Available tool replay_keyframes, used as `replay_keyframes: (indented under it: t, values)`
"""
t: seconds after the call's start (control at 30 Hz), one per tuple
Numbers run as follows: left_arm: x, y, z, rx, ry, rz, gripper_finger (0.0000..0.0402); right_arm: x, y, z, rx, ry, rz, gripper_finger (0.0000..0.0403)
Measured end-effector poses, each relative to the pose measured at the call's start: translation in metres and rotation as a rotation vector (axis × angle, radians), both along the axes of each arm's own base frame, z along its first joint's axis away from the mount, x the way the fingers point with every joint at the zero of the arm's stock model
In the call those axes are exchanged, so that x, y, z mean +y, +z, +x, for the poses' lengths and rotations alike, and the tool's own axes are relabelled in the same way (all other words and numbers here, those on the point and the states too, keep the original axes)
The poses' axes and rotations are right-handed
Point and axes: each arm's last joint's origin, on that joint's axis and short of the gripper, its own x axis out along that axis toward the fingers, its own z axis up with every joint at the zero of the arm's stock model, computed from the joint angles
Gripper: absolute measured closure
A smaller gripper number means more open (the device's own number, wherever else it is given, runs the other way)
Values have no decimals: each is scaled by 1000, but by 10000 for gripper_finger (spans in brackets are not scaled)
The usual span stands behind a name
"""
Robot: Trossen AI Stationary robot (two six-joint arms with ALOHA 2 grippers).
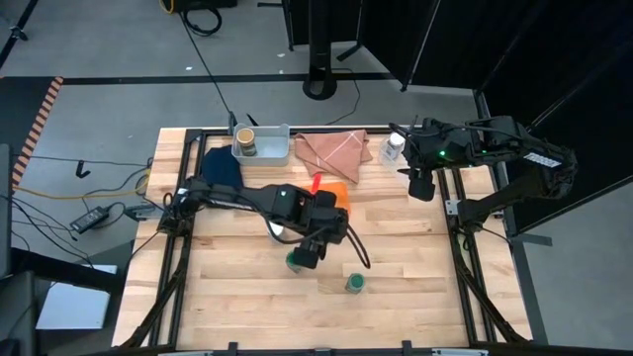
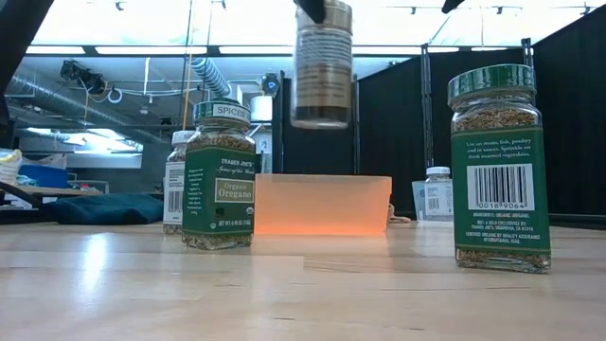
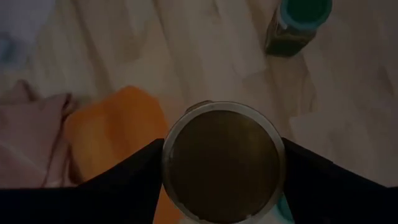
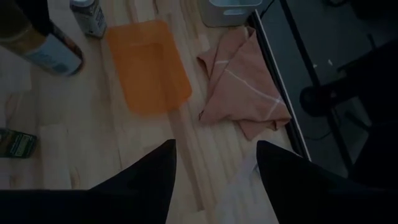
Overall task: Sort spices by type
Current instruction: Put the gold seasoning bottle into the gray bin
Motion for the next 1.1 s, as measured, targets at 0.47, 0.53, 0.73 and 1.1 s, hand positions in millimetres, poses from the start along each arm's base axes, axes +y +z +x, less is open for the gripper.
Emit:
replay_keyframes:
  t: [0.47, 0.53, 0.73, 1.1]
  values:
    - [13, 13, -9, 46, 24, 43, 135, 0, 0, 1, -8, -6, 3, 177]
    - [18, 13, -8, 44, 35, 40, 135, 0, 0, 1, -8, -6, 3, 178]
    - [39, 21, -9, 10, 84, -16, 135, 0, 0, 1, -6, -2, 0, 178]
    - [96, 60, -38, -106, 318, -43, 127, 0, 0, 1, -6, -1, -1, 181]
